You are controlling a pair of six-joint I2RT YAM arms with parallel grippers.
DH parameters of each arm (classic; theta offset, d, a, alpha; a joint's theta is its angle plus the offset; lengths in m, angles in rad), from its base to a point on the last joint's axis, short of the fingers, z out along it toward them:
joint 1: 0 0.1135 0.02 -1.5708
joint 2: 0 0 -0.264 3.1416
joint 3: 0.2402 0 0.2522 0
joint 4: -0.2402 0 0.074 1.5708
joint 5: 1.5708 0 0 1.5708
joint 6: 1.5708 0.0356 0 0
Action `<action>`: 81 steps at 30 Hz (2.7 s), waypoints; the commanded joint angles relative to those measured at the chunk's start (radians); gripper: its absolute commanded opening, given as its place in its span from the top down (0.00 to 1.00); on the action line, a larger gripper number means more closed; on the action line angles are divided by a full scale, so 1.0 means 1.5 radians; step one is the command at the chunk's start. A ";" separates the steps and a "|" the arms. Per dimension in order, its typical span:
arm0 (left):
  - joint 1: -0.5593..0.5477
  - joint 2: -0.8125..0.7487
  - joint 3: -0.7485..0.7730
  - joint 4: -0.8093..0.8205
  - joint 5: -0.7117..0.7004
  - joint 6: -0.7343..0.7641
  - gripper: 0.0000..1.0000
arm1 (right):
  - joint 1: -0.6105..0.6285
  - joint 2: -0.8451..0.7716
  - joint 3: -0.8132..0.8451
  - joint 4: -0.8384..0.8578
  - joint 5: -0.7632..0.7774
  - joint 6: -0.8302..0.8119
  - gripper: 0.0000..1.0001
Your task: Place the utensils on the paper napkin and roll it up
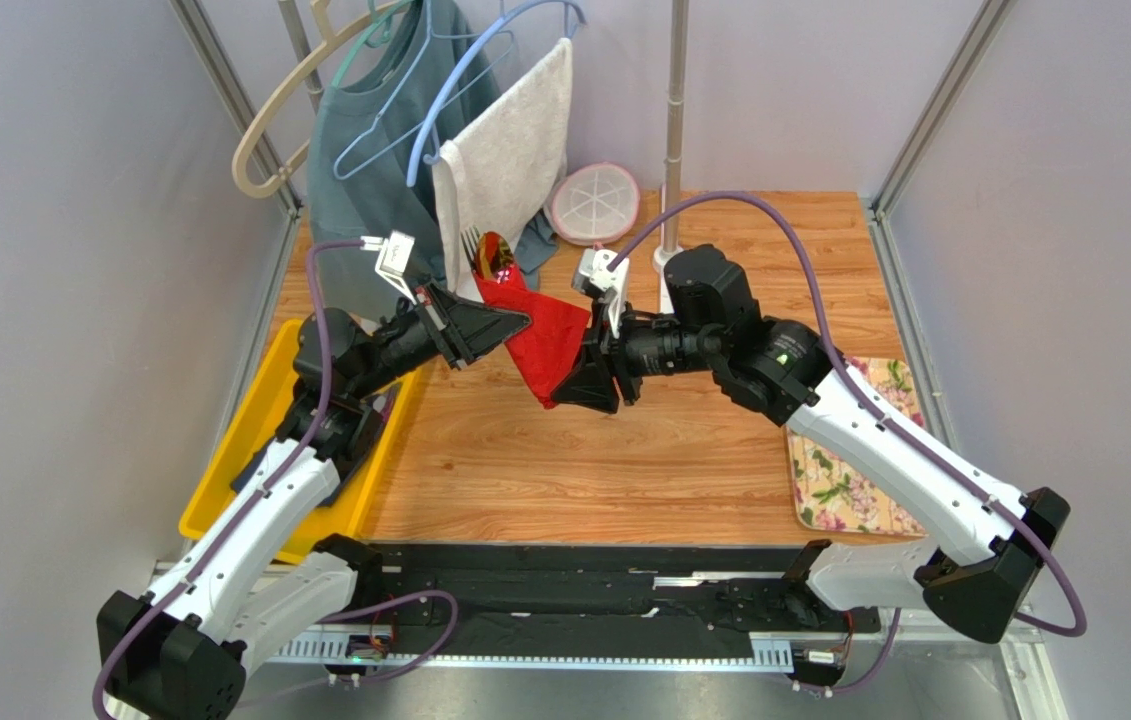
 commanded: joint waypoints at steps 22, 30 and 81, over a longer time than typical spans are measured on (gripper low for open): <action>0.012 -0.008 0.026 0.049 0.034 -0.018 1.00 | -0.098 0.036 -0.045 -0.008 -0.131 0.168 0.99; 0.012 -0.009 0.026 0.056 0.040 -0.015 1.00 | -0.106 0.030 -0.029 0.007 -0.156 0.186 0.40; 0.011 -0.007 0.021 0.099 0.088 -0.025 0.82 | -0.096 0.081 0.067 0.126 -0.249 0.229 1.00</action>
